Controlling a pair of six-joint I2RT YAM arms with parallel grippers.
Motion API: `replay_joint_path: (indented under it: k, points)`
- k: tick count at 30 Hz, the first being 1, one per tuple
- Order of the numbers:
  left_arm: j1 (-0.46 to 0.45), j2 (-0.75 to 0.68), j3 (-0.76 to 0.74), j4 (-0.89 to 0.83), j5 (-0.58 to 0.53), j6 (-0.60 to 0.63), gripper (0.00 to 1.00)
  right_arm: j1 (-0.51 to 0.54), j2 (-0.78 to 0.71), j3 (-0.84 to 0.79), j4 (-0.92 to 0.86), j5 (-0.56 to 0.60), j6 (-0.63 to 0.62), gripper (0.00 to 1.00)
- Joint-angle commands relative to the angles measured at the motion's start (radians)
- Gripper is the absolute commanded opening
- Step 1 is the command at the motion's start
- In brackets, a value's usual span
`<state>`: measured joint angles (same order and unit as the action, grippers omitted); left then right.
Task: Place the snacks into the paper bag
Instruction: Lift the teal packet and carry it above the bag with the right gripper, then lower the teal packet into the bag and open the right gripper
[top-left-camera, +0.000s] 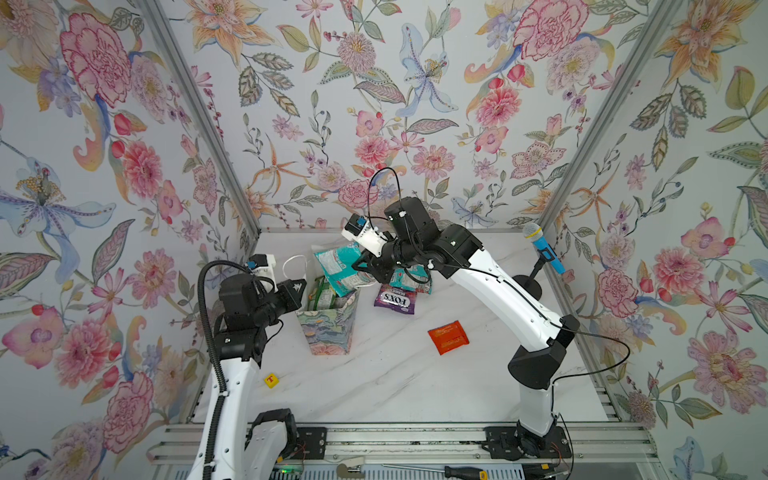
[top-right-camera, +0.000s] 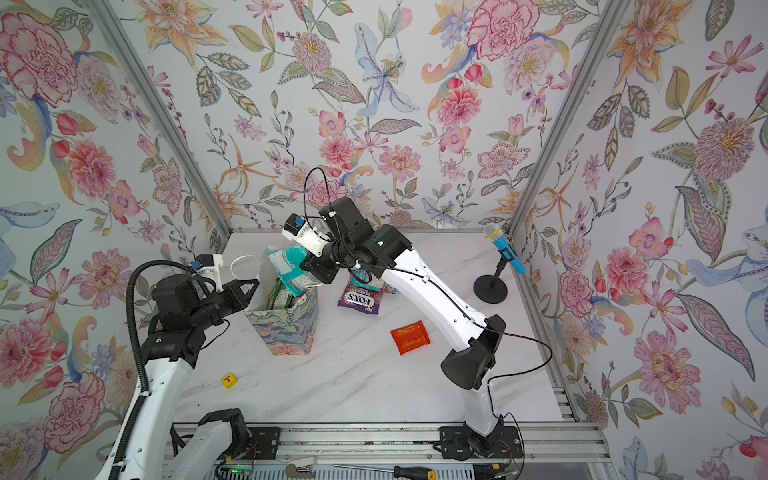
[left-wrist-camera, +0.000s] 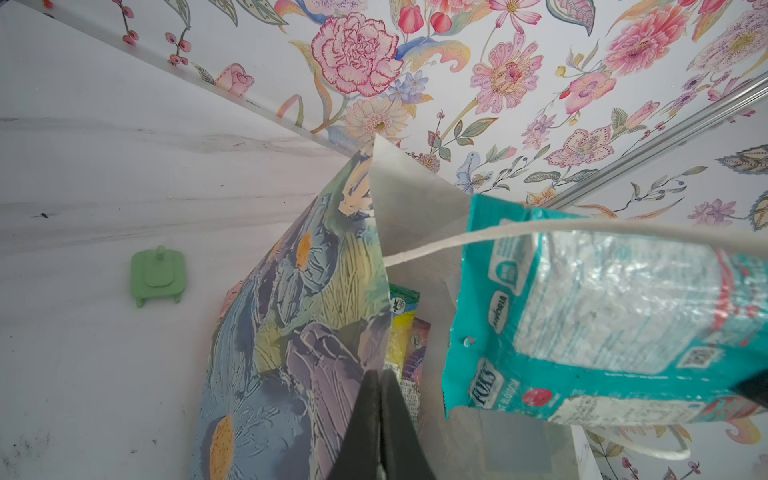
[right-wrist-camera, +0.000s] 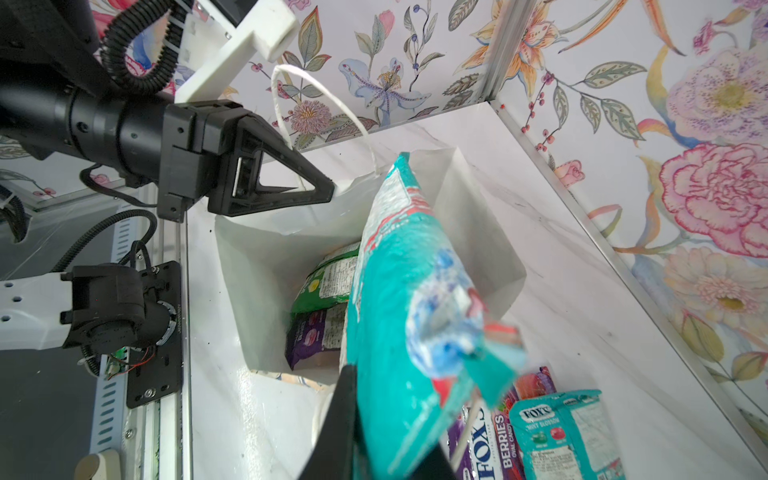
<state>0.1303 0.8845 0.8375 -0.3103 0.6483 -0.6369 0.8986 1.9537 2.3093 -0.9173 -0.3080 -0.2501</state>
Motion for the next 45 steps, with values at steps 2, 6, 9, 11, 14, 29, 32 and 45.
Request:
replay_joint_path:
  k: [2,6,9,11,14,29,32,45]
  points:
    - [-0.002,0.004,0.028,0.051,0.038,-0.007,0.05,0.026,-0.008,0.046,-0.055,-0.057,-0.058,0.00]
    - [-0.001,0.005,0.029,0.059,0.047,-0.012,0.05,0.047,0.027,0.079,-0.094,-0.057,-0.088,0.00]
    - [-0.002,0.007,0.035,0.056,0.048,-0.007,0.05,0.057,0.047,0.100,-0.116,-0.052,-0.104,0.00]
    - [-0.002,0.010,0.039,0.053,0.050,-0.002,0.05,0.057,0.054,0.105,-0.126,-0.048,-0.108,0.00]
    - [-0.002,0.013,0.041,0.055,0.053,-0.003,0.05,0.057,0.059,0.107,-0.131,-0.037,-0.107,0.00]
    - [-0.002,0.016,0.044,0.059,0.059,-0.003,0.05,0.039,0.184,0.192,-0.161,-0.076,-0.091,0.00]
    - [-0.001,0.016,0.044,0.059,0.059,-0.003,0.05,0.035,0.213,0.220,-0.161,-0.072,-0.083,0.04]
    - [-0.002,0.013,0.038,0.063,0.059,-0.008,0.05,-0.048,0.233,0.348,-0.040,0.043,0.107,0.54]
